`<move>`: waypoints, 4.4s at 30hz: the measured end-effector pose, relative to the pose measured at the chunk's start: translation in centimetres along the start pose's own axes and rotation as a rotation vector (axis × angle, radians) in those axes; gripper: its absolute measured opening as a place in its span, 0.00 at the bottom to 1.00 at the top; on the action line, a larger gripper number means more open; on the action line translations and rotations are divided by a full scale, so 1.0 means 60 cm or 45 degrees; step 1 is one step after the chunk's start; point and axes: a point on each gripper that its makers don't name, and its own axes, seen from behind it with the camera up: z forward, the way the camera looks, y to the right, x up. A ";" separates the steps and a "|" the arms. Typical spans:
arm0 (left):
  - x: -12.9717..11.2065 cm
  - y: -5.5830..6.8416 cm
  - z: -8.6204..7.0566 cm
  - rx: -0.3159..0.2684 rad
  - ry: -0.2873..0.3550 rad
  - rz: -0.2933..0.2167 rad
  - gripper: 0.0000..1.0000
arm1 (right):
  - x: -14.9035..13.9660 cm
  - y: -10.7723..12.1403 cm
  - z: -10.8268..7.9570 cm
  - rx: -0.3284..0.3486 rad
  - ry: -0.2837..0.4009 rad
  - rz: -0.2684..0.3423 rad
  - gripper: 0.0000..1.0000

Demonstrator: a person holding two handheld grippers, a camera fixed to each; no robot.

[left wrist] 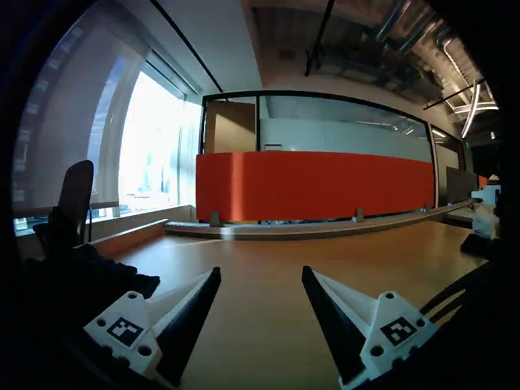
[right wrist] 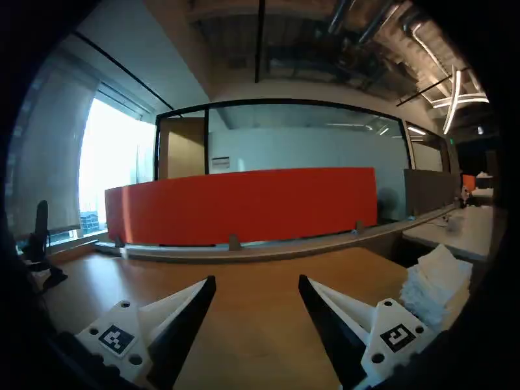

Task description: Fold towel

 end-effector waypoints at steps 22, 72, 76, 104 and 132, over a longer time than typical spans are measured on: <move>0.000 0.000 0.001 0.000 0.000 0.000 0.92 | -0.093 0.005 0.001 -0.013 -0.034 -0.019 0.99; 0.000 0.000 0.000 0.000 0.000 0.000 0.92 | -0.094 -0.001 -0.020 0.003 0.014 -0.092 0.99; 0.000 0.000 0.000 0.000 0.000 0.000 0.92 | -0.094 -0.001 -0.020 0.004 0.013 -0.091 0.99; 0.000 0.000 0.000 0.000 0.000 0.000 0.92 | -0.094 -0.001 -0.021 0.003 0.013 -0.091 0.99; -0.001 -0.001 0.001 0.000 -0.001 -0.003 0.92 | -0.093 -0.001 -0.021 0.003 0.013 -0.091 1.00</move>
